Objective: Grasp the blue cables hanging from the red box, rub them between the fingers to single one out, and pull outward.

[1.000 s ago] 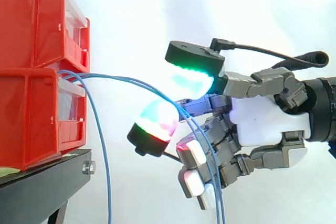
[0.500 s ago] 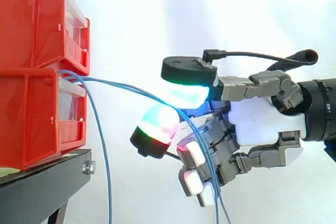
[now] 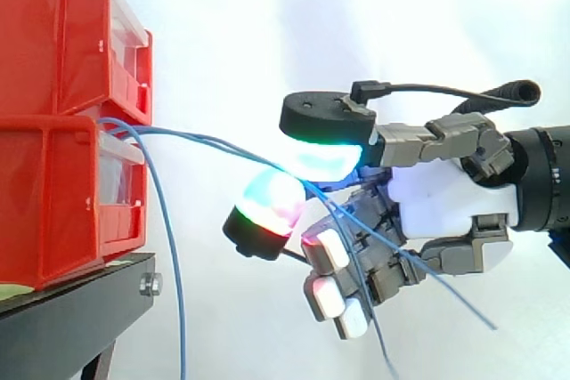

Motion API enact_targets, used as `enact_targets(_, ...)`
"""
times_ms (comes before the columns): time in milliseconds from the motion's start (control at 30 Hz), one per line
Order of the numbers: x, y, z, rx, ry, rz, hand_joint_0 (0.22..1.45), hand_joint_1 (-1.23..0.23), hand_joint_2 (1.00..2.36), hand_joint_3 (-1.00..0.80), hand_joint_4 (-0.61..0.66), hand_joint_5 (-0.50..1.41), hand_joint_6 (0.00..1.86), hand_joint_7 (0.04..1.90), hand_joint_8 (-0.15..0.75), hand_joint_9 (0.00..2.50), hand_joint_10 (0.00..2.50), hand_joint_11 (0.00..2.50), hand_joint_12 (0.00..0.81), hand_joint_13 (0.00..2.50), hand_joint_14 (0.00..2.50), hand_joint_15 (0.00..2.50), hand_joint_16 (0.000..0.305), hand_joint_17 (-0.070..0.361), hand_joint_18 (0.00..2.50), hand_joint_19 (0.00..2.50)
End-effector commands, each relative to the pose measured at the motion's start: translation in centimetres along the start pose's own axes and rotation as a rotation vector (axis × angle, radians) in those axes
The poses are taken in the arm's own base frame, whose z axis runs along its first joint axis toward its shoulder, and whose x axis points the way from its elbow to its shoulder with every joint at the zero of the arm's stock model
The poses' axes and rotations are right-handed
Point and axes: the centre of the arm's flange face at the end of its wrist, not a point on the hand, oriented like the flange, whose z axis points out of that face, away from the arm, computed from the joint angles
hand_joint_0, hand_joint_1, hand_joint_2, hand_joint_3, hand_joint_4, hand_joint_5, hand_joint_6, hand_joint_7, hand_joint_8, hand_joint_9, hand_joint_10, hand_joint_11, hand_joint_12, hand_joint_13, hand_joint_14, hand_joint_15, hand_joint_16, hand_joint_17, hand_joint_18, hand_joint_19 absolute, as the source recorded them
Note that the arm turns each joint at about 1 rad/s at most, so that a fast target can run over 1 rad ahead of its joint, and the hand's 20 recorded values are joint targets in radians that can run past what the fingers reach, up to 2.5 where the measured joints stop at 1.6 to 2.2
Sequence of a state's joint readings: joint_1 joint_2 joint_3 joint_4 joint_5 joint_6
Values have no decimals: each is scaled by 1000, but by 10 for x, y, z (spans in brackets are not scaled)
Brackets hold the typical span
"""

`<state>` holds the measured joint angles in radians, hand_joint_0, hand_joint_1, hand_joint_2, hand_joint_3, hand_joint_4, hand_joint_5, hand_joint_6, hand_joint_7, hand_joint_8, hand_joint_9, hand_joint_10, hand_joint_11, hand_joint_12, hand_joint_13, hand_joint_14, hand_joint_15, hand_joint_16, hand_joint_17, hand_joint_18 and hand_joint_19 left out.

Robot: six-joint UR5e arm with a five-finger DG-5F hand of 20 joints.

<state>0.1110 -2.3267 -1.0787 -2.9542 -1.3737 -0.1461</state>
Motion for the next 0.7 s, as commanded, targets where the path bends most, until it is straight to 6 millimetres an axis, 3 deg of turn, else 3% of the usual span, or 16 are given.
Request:
enact_targets(0,2,0,-1,1,2,-5,676,-805,1015,-253,45,-189,909,815,293,996,23,808,379,977,23,576,52,116,861,609)
enact_targets(667,6,0,-2,12,10,-8,708,-873,1013,-310,9,-189,912,817,285,994,22,807,371,972,23,580,50,113,852,601)
